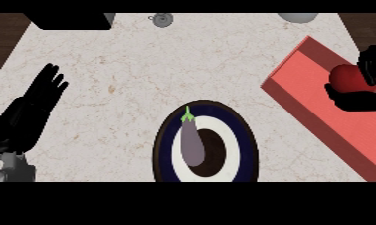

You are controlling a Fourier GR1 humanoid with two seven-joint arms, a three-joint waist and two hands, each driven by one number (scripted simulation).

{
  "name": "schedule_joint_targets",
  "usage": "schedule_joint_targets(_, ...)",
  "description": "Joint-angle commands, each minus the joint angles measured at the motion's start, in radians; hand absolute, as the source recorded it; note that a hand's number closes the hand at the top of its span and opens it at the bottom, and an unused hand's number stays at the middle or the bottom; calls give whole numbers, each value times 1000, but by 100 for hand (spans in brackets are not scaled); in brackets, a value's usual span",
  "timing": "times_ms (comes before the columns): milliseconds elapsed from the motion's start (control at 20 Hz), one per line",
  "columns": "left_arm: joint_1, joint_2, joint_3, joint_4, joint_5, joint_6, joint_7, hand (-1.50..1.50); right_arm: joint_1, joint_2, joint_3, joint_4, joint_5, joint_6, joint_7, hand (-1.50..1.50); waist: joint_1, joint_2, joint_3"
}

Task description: Pick the tomato from the plate and place it in the cardboard box

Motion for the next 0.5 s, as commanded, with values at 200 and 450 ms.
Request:
schedule_joint_targets(200, 33, -23, -17, -48, -12, 9, 0, 0, 56, -2, -68, 212, -37, 37, 15, -150, 1, -1, 0)
schedule_joint_targets(450, 18, -38, -27, -44, -24, 26, 16, 0, 79, 15, -43, 278, -89, -16, -120, -150, -3, -2, 0)
